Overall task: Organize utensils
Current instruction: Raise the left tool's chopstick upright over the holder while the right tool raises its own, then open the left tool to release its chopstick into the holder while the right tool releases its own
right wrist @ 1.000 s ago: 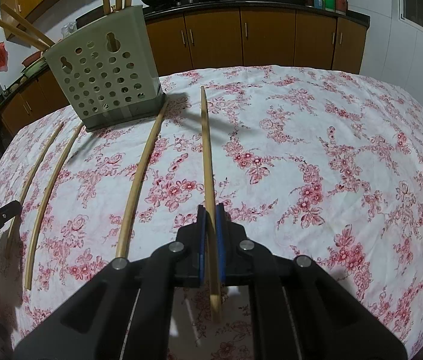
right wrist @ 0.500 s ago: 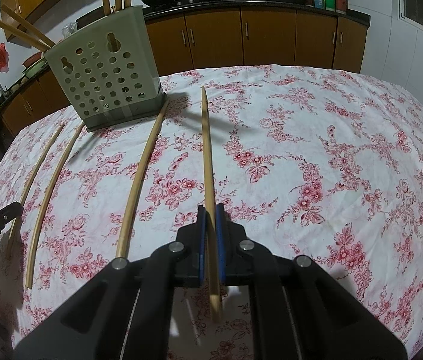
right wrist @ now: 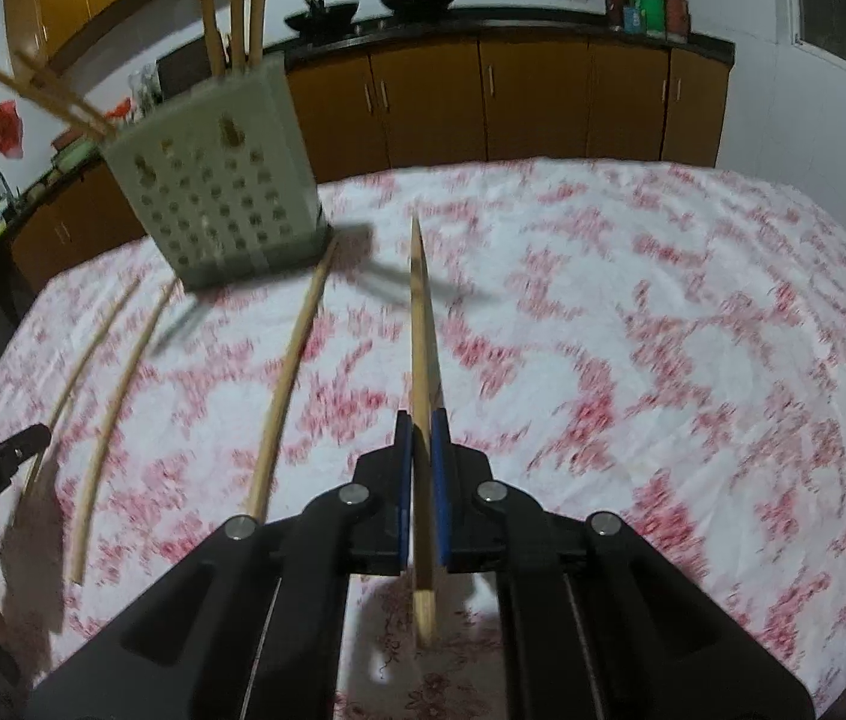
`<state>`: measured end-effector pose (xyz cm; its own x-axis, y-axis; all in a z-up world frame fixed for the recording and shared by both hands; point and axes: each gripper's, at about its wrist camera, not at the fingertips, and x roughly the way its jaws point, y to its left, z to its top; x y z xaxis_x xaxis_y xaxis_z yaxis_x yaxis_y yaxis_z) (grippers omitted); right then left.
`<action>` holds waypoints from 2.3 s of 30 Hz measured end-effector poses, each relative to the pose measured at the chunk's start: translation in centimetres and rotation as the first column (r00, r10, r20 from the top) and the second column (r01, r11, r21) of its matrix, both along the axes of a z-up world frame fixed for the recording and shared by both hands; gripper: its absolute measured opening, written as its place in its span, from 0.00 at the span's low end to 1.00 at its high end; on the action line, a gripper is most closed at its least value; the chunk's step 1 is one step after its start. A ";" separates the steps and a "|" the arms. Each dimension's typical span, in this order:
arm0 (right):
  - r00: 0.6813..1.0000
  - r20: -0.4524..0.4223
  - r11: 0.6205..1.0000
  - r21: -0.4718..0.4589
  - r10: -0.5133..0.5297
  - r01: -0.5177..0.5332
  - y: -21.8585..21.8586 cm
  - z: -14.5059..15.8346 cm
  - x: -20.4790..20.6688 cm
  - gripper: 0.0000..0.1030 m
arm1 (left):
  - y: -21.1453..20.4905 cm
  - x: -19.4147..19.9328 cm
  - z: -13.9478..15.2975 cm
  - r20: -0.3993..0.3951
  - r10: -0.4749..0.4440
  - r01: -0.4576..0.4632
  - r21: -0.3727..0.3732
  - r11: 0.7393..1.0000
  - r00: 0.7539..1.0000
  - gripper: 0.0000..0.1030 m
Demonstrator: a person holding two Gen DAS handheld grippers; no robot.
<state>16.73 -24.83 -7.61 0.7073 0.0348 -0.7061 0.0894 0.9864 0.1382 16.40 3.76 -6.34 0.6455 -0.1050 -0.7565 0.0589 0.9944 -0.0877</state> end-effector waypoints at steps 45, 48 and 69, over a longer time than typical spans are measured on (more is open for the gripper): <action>0.815 0.578 0.988 0.092 0.047 -0.122 0.1 22.1 -3.8 0.08 | -2.6 -2.6 20.0 0.532 -0.072 0.170 -0.137 0.976 0.844 0.07; 0.775 0.629 0.989 0.066 0.061 -0.131 1.3 23.7 -3.6 0.08 | -3.5 -2.1 21.2 0.575 -0.062 0.176 -0.145 0.974 0.816 0.07; 0.842 0.533 0.994 0.006 0.086 -0.105 4.0 21.0 7.4 0.08 | -6.0 5.8 18.5 0.544 -0.029 0.122 -0.136 0.983 0.839 0.07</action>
<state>24.10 -20.88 13.34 0.9655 0.1387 -0.2204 -0.1018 0.9801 0.1706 22.18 -2.20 12.19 0.9302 -0.2582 -0.2610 0.2171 0.9601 -0.1760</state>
